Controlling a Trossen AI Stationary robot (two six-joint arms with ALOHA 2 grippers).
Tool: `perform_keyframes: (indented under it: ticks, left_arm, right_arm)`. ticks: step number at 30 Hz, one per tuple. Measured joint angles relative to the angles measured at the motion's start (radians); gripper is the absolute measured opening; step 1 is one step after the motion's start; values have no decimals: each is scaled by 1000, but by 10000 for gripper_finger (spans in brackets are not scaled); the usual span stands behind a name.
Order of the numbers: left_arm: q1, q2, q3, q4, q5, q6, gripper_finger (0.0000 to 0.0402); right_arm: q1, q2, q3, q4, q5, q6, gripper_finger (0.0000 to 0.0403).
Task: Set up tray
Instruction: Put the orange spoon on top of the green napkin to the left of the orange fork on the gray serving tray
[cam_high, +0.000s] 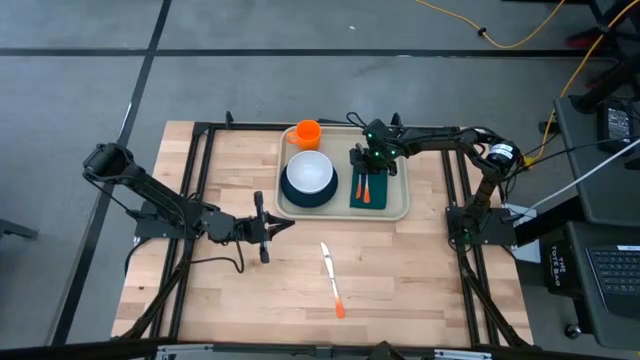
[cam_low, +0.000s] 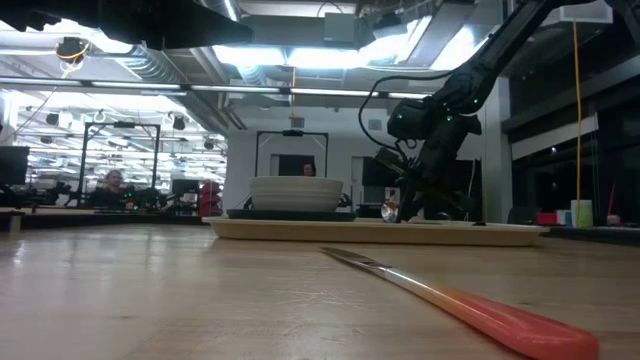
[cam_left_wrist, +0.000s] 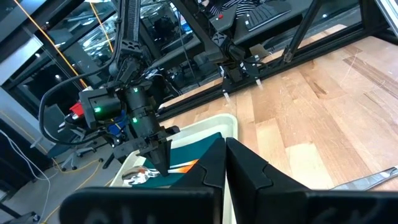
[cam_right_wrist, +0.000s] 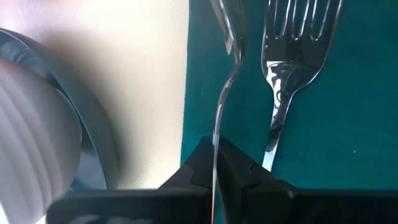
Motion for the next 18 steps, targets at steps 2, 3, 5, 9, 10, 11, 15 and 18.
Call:
perform_keyframes:
  ticks: [2,3,5,9,10,11,15,18]
  left_arm:
    - [0,0,0,0,0,0,7]
    - [0,0,0,0,0,0,7]
    - [0,0,0,0,0,0,8]
    - [0,0,0,0,0,0,8]
    - [0,0,0,0,0,0,8]
    - [0,0,0,0,0,0,8]
    - [0,0,0,0,0,0,6]
    - [0,0,0,0,0,0,4]
  right_arm:
    - [0,0,0,0,0,-2,9]
    - [0,0,0,0,0,-3,9]
    - [0,0,0,1,0,-4,9]
    - [0,0,0,2,0,-3,10]
    - [0,0,0,5,0,-3,10]
    - [0,0,0,7,0,-3,10]
    - [0,0,0,8,3,-2,13]
    - [0,0,0,8,26,0,26]
